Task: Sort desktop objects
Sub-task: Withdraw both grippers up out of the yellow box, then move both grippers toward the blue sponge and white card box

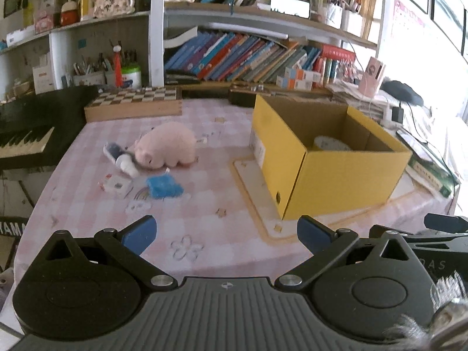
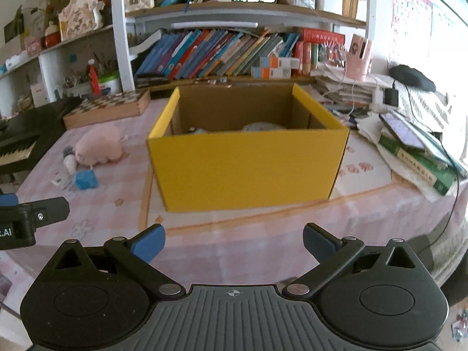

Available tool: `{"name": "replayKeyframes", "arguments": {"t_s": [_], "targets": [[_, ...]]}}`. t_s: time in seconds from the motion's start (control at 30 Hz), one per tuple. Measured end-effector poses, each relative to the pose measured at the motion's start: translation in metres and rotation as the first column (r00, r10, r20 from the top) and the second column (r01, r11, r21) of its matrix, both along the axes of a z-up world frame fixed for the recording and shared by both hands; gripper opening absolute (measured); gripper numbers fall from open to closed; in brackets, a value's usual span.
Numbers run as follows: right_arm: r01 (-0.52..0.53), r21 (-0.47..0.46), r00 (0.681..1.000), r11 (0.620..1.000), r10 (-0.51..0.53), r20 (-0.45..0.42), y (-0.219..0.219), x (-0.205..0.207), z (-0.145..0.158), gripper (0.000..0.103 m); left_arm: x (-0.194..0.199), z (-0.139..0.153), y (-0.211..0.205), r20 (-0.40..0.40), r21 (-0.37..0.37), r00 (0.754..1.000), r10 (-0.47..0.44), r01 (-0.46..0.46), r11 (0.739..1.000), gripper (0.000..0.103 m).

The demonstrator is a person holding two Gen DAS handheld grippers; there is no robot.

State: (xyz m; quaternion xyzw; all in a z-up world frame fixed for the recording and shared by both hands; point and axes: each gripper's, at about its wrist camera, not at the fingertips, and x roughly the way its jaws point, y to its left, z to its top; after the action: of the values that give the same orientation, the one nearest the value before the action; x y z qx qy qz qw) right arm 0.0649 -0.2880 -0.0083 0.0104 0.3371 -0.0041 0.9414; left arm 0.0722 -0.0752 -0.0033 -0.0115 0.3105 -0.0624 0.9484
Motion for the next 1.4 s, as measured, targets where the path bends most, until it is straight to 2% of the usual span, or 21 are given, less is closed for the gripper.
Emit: {"name": "replayKeyframes", "arguments": {"t_s": [0.27, 0.57, 1.0, 1.4], "targets": [[-0.036, 0.02, 0.997, 0.999, 0.037, -0.061, 0.029, -0.016, -0.01, 0.102, -0.02, -0.009, 0.021, -0.051, 0.016, 0.998, -0.022, 0.023, 1.0, 0.103], [-0.092, 0.019, 0.991, 0.996, 0.093, -0.093, 0.063, -0.025, -0.016, 0.102, -0.032, -0.014, 0.051, -0.073, 0.029, 0.997, 0.013, -0.011, 1.0, 0.103], [-0.19, 0.008, 0.978, 0.982, 0.19, -0.083, 0.107, -0.018, -0.012, 0.102, -0.037, -0.011, 0.091, -0.056, 0.026, 0.995, 0.082, -0.08, 0.996, 0.103], [-0.299, -0.007, 0.953, 0.954, 0.299, -0.047, 0.147, -0.008, -0.003, 0.102, -0.038, 0.0, 0.124, -0.007, 0.03, 0.987, 0.163, -0.163, 0.986, 0.103]]}}
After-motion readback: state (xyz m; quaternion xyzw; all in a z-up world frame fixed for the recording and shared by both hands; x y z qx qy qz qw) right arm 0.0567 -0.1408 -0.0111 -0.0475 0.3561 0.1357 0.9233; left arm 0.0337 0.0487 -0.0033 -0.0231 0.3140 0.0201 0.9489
